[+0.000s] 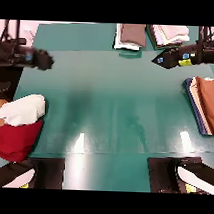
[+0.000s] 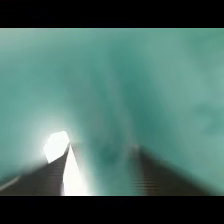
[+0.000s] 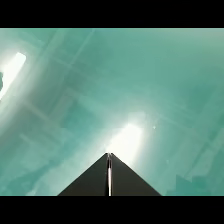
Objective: Fold the shirts.
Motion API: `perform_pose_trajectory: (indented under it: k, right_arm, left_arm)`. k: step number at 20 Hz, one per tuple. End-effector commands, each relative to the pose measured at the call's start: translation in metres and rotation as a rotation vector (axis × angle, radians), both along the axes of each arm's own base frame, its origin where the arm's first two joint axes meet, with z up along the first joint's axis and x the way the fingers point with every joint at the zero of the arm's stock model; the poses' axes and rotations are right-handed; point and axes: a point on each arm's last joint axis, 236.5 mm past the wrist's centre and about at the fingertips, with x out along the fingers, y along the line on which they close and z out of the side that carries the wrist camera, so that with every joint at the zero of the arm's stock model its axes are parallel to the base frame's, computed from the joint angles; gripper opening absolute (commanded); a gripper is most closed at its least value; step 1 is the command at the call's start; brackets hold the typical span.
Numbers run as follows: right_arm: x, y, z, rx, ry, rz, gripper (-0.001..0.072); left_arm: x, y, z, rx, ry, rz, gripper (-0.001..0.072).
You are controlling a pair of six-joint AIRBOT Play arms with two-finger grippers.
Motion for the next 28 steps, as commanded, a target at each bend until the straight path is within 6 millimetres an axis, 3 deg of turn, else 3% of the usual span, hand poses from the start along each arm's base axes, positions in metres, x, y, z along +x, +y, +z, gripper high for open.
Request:
perform_pose_trajectory:
  k: [1, 4, 7, 9, 11, 13, 15, 17, 19, 21, 23, 25, 27, 28]
  right_arm:
    - [-0.003, 0.001, -0.002, -0.003, 0.012, 0.009, 0.0020]
    - [-0.003, 0.000, -0.001, -0.002, 0.010, 0.007, 0.0020]
    - [-0.003, 0.001, -0.001, -0.002, 0.010, 0.007, 0.0020]
    - [-0.003, 0.001, -0.001, -0.002, 0.010, 0.007, 0.0020]
    - [-0.003, 0.001, -0.001, -0.002, 0.010, 0.007, 0.0020]
    - [-0.003, 0.001, -0.001, -0.002, 0.010, 0.008, 0.0020]
    - [-0.002, 0.001, 0.000, 0.001, 0.003, 0.004, 0.0020]
    - [0.001, 0.000, 0.011, 0.003, -0.026, 0.001, 0.0020]
    - [0.006, 0.000, 0.042, 0.011, -0.104, -0.005, 0.0020]
    - [0.010, -0.001, 0.081, 0.024, -0.210, -0.018, 0.0020]
    - [0.012, -0.003, 0.121, 0.039, -0.319, -0.036, 0.0020]
    - [0.010, -0.006, 0.154, 0.045, -0.410, -0.051, 0.0020]
    - [0.009, -0.015, 0.176, 0.017, -0.469, -0.083, 0.0020]
    - [0.009, -0.023, 0.182, 0.001, -0.483, -0.114, 0.0020]
  left_arm:
    - [-0.028, 0.102, -0.065, 0.146, 0.228, 0.212, 0.0613]
    - [-0.053, 0.133, -0.134, 0.144, 0.368, 0.291, 0.0613]
    - [-0.074, 0.145, -0.195, 0.143, 0.439, 0.321, 0.0613]
    - [-0.087, 0.146, -0.220, 0.140, 0.474, 0.333, 0.0612]
    - [-0.093, 0.146, -0.227, 0.143, 0.494, 0.333, 0.0603]
    - [-0.089, 0.147, -0.218, 0.138, 0.472, 0.343, 0.0296]
    - [-0.075, 0.148, -0.183, 0.140, 0.399, 0.338, 0.0023]
    - [-0.055, 0.146, -0.118, 0.127, 0.247, 0.327, 0.0023]
    - [-0.045, 0.138, -0.018, 0.084, 0.003, 0.323, 0.0023]
    - [-0.055, 0.119, 0.077, 0.026, -0.214, 0.282, 0.0022]
    - [-0.071, 0.084, 0.148, -0.069, -0.359, 0.184, 0.0021]
    - [-0.085, 0.045, 0.193, -0.119, -0.462, 0.052, 0.0021]
    - [-0.091, 0.004, 0.210, -0.160, -0.512, -0.078, 0.0021]
    - [-0.093, -0.016, 0.208, -0.178, -0.500, -0.140, 0.0020]
